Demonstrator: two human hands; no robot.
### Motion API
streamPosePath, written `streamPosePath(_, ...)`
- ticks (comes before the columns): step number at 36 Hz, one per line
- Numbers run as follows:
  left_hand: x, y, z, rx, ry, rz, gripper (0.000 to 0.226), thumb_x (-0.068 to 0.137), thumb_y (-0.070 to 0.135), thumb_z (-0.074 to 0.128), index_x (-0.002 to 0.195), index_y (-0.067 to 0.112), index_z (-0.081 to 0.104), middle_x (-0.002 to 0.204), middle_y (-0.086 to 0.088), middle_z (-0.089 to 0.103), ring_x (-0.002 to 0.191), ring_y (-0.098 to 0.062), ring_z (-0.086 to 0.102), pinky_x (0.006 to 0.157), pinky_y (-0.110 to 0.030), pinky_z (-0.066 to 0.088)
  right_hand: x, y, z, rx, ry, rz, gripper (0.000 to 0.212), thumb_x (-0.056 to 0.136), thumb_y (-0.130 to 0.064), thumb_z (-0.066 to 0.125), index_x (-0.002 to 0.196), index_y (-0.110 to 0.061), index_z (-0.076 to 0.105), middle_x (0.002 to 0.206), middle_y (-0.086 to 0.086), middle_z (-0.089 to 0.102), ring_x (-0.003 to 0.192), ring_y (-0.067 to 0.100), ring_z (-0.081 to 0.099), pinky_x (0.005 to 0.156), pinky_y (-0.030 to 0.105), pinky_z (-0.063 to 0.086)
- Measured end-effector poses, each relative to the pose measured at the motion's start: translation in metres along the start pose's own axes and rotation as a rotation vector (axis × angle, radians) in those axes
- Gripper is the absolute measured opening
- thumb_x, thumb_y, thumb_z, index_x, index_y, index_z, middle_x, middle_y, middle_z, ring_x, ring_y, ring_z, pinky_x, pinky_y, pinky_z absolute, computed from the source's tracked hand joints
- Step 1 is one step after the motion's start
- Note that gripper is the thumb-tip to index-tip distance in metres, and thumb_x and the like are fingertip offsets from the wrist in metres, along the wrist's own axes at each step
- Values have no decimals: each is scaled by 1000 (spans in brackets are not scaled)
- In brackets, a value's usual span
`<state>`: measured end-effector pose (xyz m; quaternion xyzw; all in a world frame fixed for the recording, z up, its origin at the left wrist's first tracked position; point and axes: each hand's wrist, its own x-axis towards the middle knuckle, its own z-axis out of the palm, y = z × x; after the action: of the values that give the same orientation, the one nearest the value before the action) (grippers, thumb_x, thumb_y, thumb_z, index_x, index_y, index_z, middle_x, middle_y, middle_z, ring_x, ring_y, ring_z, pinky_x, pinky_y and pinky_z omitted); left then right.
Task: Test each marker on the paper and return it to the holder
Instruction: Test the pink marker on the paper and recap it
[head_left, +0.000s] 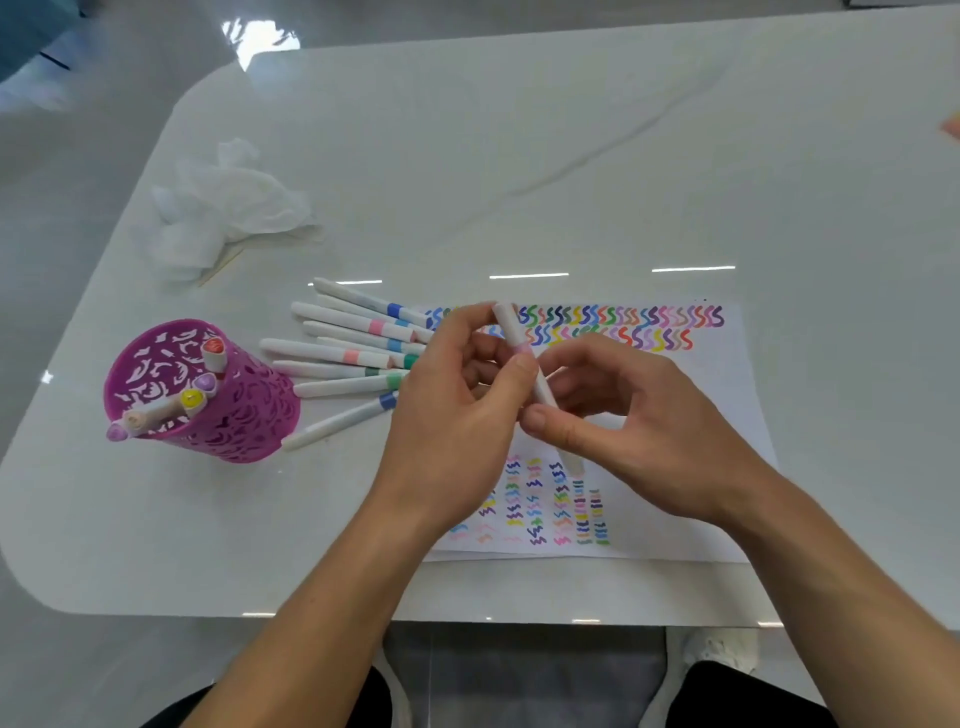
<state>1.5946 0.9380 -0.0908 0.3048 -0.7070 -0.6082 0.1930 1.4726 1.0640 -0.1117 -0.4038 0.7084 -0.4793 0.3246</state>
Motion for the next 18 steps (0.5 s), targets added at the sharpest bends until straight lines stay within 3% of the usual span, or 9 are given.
streamPosePath(4,3,0,4,24,-45,18,45,94,10,65,129,37,58,87,-2,68,76,-17,71,72,-26,59,-2,5,-5,-29,39,3,29,86,-44,80,109,-32,68,86,-8,75,82,16,74,80,42,61)
streamPosePath(7,5,0,9,102,-47,37,32,93,12,67,117,34,64,84,1,71,74,-14,72,74,-33,61,-4,9,-13,-154,65,-10,20,92,-35,76,110,-35,66,81,-9,72,77,13,71,75,37,57)
streamPosePath(12,7,-5,17,172,-43,22,9,92,20,70,97,27,69,81,6,72,73,-13,72,68,-29,60,-9,13,-23,-357,131,-17,18,94,-17,65,108,-28,68,85,-8,69,78,16,65,73,41,54)
streamPosePath(18,9,-6,27,122,-192,-60,7,93,14,68,97,19,70,80,3,74,70,-13,72,63,-19,57,-12,13,-28,-485,162,-73,8,97,-29,64,100,-23,69,91,-10,66,83,12,60,71,35,53)
